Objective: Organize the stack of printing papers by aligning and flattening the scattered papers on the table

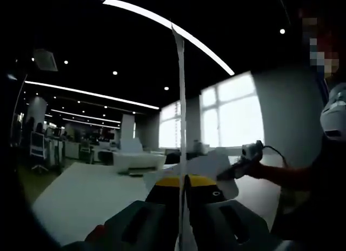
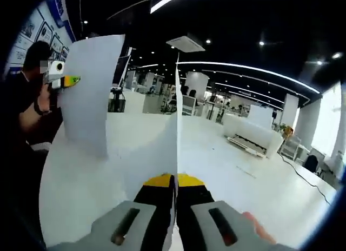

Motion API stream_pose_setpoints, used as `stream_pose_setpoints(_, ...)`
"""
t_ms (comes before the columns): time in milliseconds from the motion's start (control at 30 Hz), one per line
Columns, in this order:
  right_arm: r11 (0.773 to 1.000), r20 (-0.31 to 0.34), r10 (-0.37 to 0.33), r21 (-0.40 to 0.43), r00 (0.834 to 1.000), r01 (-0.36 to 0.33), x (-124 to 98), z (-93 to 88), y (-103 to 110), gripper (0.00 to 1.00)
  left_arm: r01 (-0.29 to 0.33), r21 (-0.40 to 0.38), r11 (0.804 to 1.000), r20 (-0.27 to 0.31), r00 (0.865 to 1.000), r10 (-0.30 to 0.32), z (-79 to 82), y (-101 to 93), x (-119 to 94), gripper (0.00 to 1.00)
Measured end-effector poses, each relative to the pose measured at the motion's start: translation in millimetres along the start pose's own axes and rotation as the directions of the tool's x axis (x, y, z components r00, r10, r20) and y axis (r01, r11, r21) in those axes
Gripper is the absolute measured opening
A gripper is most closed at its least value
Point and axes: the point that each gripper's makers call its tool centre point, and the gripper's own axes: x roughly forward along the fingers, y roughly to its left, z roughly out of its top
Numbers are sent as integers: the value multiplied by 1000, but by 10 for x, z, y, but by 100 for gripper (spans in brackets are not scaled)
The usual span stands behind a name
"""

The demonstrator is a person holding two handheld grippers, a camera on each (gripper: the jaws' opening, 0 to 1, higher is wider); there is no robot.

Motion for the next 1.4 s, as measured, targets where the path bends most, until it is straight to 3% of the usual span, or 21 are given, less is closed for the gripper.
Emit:
stream_pose_setpoints(200, 995, 18, 3, -101, 1000, -1, -273, 477, -4, 0, 0, 1, 1000, -3, 1000, 0, -3, -2, 3, 6)
stream_pose_setpoints(467, 969, -51, -50, -245, 997, 36, -603, 871, -269, 0, -3, 9, 1000, -5, 1000, 3, 4, -2, 3, 6)
stream_pose_setpoints(700, 941, -119, -58, -339, 991, 14, -808, 1034, -274, 0, -4, 20, 1000, -9, 1000, 4, 5, -1, 5, 6)
stream_pose_setpoints(933, 873, -231, -74, -486, 970, -49, -909, 1151, -220, 0, -5, 29, 1000, -12, 1000, 6, 7, -12, 13, 6)
stream_pose_setpoints(1100, 841, -261, -62, -533, 963, -90, -982, 1276, -167, 0, -9, 29, 1000, -13, 1000, 9, 0, -9, 18, 6)
stream_pose_setpoints(1400, 818, -255, 2, -556, 967, -149, -1155, 1480, 40, 0, -5, 30, 1000, -11, 1000, 5, -7, -21, 22, 6)
